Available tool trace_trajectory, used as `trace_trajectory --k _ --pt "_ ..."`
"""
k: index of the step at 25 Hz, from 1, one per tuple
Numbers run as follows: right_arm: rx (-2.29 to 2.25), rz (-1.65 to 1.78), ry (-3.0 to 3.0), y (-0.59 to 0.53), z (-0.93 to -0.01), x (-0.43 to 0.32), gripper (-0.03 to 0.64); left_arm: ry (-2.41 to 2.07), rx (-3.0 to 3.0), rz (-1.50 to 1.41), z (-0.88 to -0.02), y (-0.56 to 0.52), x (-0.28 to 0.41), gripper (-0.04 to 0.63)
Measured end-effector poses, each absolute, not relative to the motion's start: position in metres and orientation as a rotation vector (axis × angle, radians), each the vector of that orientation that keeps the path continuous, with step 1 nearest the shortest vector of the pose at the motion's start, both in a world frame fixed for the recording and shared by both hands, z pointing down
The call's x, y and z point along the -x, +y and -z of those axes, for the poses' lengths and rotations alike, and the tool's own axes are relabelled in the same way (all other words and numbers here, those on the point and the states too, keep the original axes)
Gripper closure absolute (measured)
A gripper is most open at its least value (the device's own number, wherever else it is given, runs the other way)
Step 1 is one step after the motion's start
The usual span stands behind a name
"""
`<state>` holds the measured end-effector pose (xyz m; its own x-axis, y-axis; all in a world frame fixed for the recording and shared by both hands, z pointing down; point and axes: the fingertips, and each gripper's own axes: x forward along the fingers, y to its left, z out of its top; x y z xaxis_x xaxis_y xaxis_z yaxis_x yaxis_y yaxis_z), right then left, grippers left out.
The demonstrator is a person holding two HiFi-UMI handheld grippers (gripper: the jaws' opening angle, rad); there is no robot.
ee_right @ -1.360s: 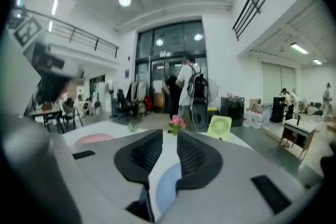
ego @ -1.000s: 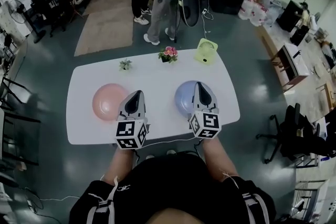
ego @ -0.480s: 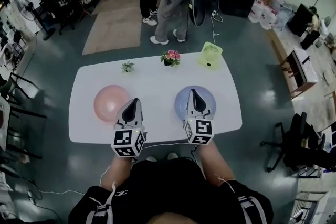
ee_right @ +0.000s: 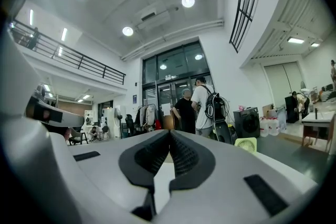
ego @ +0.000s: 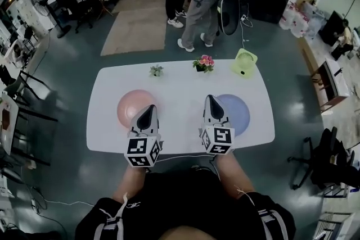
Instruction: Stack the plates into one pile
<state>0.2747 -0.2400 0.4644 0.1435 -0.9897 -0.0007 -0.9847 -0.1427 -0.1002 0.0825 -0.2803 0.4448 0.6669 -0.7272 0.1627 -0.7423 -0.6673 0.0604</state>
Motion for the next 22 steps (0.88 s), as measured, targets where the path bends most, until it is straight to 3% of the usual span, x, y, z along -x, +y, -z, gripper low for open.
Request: trace_trajectory --k 13,22 --pt "2.366 0.099 1.836 -0.331 -0.472 -0.008 0.601 -1.120 -2.775 -0.200 -0.465 -0.394 0.194 0.583" --pt "2.454 0.119 1.862 -0.348 -0.477 0.068 0.601 -1.130 -2.769 -0.187 -0.457 -0.421 0.261 0.583"
